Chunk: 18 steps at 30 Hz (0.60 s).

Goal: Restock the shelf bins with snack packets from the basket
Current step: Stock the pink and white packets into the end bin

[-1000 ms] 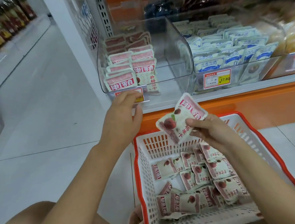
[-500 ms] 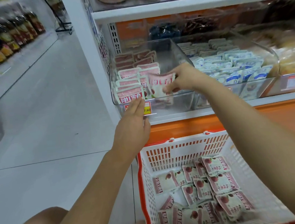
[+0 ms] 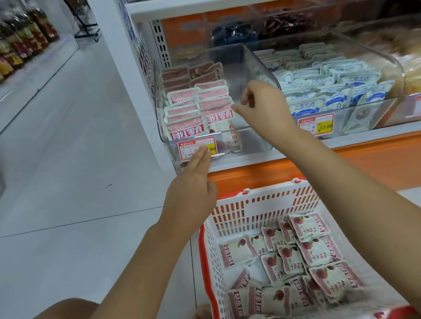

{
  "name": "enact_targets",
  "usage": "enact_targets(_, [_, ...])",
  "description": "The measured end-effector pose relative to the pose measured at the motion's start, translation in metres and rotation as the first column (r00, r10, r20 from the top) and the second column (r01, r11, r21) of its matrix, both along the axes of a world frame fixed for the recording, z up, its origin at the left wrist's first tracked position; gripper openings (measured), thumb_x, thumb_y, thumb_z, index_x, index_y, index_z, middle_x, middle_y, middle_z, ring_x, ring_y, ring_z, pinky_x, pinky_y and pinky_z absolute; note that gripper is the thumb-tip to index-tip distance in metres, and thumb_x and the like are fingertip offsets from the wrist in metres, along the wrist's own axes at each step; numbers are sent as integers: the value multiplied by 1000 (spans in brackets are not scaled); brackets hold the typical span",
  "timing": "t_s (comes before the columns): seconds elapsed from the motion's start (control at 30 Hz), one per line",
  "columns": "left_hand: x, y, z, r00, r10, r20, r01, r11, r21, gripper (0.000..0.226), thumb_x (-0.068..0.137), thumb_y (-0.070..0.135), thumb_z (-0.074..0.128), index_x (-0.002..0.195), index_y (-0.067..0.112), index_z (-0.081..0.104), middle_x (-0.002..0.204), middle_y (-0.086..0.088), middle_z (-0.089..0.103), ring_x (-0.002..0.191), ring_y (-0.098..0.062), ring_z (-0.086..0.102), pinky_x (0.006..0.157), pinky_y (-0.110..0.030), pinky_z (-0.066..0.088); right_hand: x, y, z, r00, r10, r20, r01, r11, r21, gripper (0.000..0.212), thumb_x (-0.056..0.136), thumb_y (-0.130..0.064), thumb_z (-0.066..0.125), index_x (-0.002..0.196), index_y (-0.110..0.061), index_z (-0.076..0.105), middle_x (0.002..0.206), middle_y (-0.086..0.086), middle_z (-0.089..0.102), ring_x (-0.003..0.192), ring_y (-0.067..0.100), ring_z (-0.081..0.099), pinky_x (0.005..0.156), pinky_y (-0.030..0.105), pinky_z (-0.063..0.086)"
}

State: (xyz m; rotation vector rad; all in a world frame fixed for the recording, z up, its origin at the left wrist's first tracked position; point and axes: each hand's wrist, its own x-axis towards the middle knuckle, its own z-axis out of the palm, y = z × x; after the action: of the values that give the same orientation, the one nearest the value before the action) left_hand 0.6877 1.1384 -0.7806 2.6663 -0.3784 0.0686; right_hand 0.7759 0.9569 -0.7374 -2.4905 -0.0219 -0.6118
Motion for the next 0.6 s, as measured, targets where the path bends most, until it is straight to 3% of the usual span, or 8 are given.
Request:
enact_targets(0.1, [-3,0,-8,998,-13,-59,13,1000,1,43,99,30,43,142,27,39,146,7,42,127,-14,47,102,-28,39,-40,-9,-21,994,103,27,-104,995,10,31,89,-33,64,68,-13,52,61,-2,50,60,16,48,57,31,37])
enact_targets(0.23, [-4,-5,-33,953,-64,-297,108,985,134,27,98,27,47,120,20,61,120,1,63,100,-14,62,79,-21,45,-70,-41,-95,966,75,-249,-78,997,0,39,90,-35,62,61,-12,50,52,-3,47,51,15,44,50,26,32])
enact_targets(0.3, [-6,-8,-51,915,-82,-396,175,963,205,28,97,24,47,120,17,61,121,0,63,100,-15,63,78,-21,45,-74,-70,-147,875,-30,-484,53,998,34,37,90,-31,62,63,-7,53,57,6,54,55,21,49,52,27,34])
enact_targets(0.37, [-7,-9,-68,882,-72,-465,221,936,274,32,97,22,46,127,14,57,128,-3,59,107,-18,62,82,-23,47,-82,-99,-198,709,-63,-702,257,951,174,32,90,-21,60,62,-6,54,62,15,57,52,22,50,56,28,38])
enact_targets(0.4, [-7,-9,-76,871,-59,-489,231,925,301,34,97,22,46,129,13,55,130,-4,58,108,-20,61,85,-25,48,-88,-112,-220,643,15,-766,374,866,331,28,90,-13,57,63,-7,54,60,15,54,44,19,45,52,27,37])
enact_targets(0.47, [-4,-7,-89,858,-21,-513,223,916,335,35,97,21,46,130,12,53,129,-6,58,107,-21,61,86,-28,50,-100,-132,-258,558,175,-811,626,552,550,17,92,-2,51,76,-5,54,61,9,41,32,13,35,37,23,31])
enact_targets(0.53, [-1,-6,-98,863,14,-506,190,918,349,36,97,19,45,131,13,53,127,-6,59,105,-20,61,85,-27,51,-111,-143,-290,481,239,-843,787,305,536,3,96,-4,51,96,-2,49,69,7,37,28,14,45,31,21,39])
enact_targets(0.6, [2,-8,-103,881,40,-471,150,921,361,35,98,20,45,131,14,54,127,-5,60,104,-20,61,84,-26,50,-116,-149,-314,457,273,-846,838,187,513,21,96,-6,52,115,-5,43,81,11,45,35,17,58,34,22,47])
